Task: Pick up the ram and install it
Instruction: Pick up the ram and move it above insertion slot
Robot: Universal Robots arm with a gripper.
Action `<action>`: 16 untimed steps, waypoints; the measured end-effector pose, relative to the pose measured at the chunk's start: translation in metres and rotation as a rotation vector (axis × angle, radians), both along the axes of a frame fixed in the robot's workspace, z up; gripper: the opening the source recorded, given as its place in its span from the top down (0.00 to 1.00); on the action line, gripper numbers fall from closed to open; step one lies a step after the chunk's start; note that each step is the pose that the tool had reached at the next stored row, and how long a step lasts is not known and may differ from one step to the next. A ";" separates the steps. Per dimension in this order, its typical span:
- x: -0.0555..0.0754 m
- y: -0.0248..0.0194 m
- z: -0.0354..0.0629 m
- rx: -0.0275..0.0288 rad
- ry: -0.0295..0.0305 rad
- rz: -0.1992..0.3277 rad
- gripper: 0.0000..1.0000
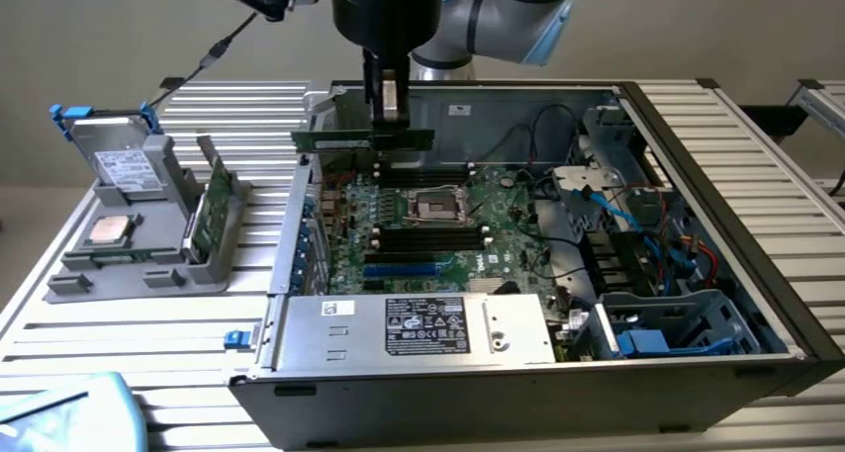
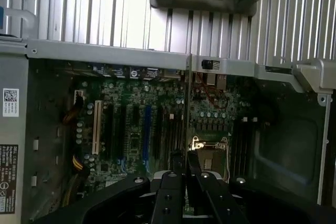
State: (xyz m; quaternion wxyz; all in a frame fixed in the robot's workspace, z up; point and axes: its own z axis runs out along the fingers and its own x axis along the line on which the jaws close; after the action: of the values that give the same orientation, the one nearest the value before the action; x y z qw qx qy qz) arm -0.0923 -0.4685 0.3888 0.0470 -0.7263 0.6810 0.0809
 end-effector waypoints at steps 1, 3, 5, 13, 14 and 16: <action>0.003 0.0006 -0.0012 0.0000 0.0000 -0.001 0.86; 0.008 0.0017 -0.0039 0.0000 0.0000 -0.004 0.86; 0.014 0.0026 -0.0068 0.0000 0.0000 -0.008 0.86; 0.036 0.0065 -0.0174 -0.0001 0.0000 -0.020 0.86; 0.038 0.0070 -0.0186 -0.0001 0.0001 -0.021 0.86; 0.044 0.0081 -0.0213 -0.0003 0.0000 -0.023 0.86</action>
State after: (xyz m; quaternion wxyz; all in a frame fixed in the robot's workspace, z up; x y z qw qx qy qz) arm -0.0483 -0.4604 0.3675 0.0478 -0.7183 0.6894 0.0802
